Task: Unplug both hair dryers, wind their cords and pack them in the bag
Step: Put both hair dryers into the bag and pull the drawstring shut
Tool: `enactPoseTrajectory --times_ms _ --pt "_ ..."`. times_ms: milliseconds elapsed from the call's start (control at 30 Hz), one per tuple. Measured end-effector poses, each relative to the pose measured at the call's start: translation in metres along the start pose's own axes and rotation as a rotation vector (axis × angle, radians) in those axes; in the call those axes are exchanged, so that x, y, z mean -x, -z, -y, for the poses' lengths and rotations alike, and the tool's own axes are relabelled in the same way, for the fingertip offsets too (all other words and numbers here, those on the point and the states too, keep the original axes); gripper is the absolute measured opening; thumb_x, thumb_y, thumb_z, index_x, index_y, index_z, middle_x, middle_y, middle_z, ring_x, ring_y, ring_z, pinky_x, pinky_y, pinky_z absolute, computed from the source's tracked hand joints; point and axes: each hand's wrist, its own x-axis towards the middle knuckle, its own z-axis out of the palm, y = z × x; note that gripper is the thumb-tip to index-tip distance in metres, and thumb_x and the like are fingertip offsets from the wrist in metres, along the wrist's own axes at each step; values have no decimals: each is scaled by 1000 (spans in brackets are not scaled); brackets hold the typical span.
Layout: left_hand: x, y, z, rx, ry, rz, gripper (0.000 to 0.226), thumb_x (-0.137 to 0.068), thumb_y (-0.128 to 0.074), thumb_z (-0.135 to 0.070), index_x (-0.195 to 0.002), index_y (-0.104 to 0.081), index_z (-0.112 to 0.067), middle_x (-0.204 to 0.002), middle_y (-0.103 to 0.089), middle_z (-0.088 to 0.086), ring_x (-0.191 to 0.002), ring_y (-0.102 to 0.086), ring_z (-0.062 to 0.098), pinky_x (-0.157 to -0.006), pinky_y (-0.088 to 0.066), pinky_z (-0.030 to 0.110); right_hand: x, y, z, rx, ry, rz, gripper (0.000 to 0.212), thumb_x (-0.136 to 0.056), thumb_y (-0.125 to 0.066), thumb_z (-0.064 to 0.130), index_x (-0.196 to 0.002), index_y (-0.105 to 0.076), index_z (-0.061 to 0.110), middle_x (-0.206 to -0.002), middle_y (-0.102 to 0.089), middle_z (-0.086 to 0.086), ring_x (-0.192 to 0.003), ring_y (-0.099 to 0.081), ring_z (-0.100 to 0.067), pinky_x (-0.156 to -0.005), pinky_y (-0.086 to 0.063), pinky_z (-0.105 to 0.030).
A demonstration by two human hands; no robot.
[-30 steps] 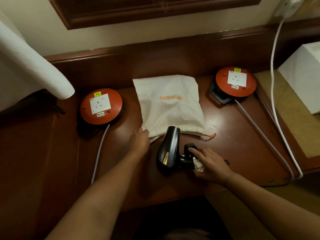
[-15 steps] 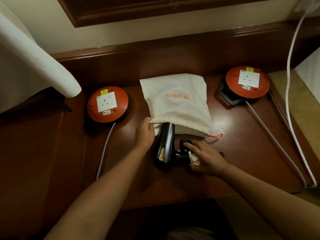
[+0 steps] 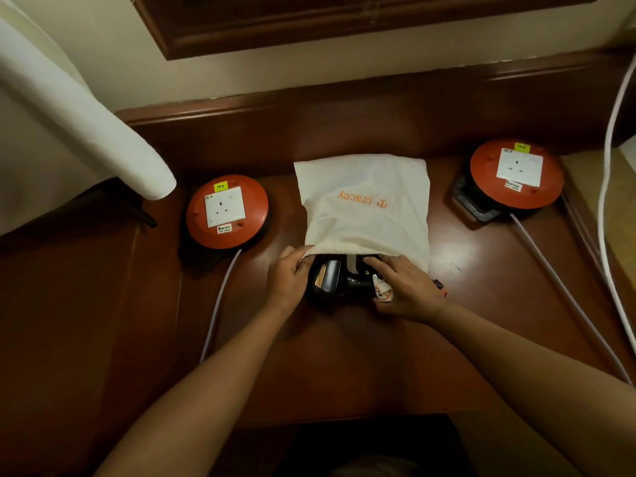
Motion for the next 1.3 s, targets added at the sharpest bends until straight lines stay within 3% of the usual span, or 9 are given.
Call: enactPoseTrajectory --times_ms 133,267,400,500,567,700,833,1067,1300 --pt "11 1 6 68 60 2 32 -95 -55 -9 -126 -62 -12 -98 -53 0 -85 -52 4 -77 -41 3 -16 -4 3 -10 -90 -24 74 -73 -69 36 -140 -40 24 -119 -56 -7 -106 -52 -27 -81 -43 -30" --pt "25 -4 13 77 121 -40 41 -95 -54 -4 -132 -57 -20 -102 -53 1 -82 -54 5 -78 -51 21 -25 -13 5 -32 -132 -47 73 -73 -70 36 -139 -42 22 -117 -57 -7 -109 -52 -28 -84 -44 -30" --pt "38 -9 15 24 97 -79 51 -93 -52 3 -139 -49 -19 -95 -52 6 -79 -54 8 -73 -43 8 -34 -21 9 -27 -159 -48 75 -73 -70 37 -140 -40 21 -122 -56 -8 -114 -50 -29 -91 -44 -36" --pt "45 -11 18 -28 75 -54 58 -91 -54 6 -140 -41 -23 -89 -50 5 -72 -51 10 -68 -40 11 -42 -25 10 -13 -178 -15 75 -72 -67 38 -139 -39 21 -121 -57 -9 -114 -51 -31 -93 -46 -40" --pt "46 -9 21 -55 87 -40 63 -90 -54 7 -143 -38 -24 -94 -50 4 -80 -53 14 -73 -42 17 -41 -23 6 -30 -152 -30 74 -70 -67 38 -138 -41 21 -119 -58 -10 -113 -53 -32 -90 -49 -40" --pt "43 -2 22 -58 171 -117 69 -86 -49 15 -146 -37 -16 -109 -42 4 -94 -49 12 -80 -37 10 -35 -13 -5 -30 26 -14 74 -71 -68 36 -138 -40 21 -120 -58 -8 -111 -53 -28 -88 -50 -38" --pt "45 3 27 -93 195 -85 65 -87 -46 14 -146 -36 -12 -122 -44 15 -103 -50 19 -85 -37 15 -46 -17 -4 17 126 31 71 -73 -62 37 -138 -38 21 -111 -58 -10 -105 -55 -29 -89 -48 -40" --pt "48 2 18 -91 169 -79 62 -89 -48 10 -147 -33 -8 -115 -42 7 -99 -48 11 -84 -33 9 -61 -27 14 13 -95 -90 70 -72 -69 36 -133 -37 25 -114 -59 -10 -105 -56 -33 -84 -49 -41" --pt "64 -6 16 -180 83 6 42 -90 -48 10 -131 -53 2 -108 -50 13 -88 -58 25 -74 -46 25 -75 -37 41 98 -303 -112 66 -74 -70 32 -133 -44 16 -115 -60 -12 -109 -55 -35 -88 -45 -46"
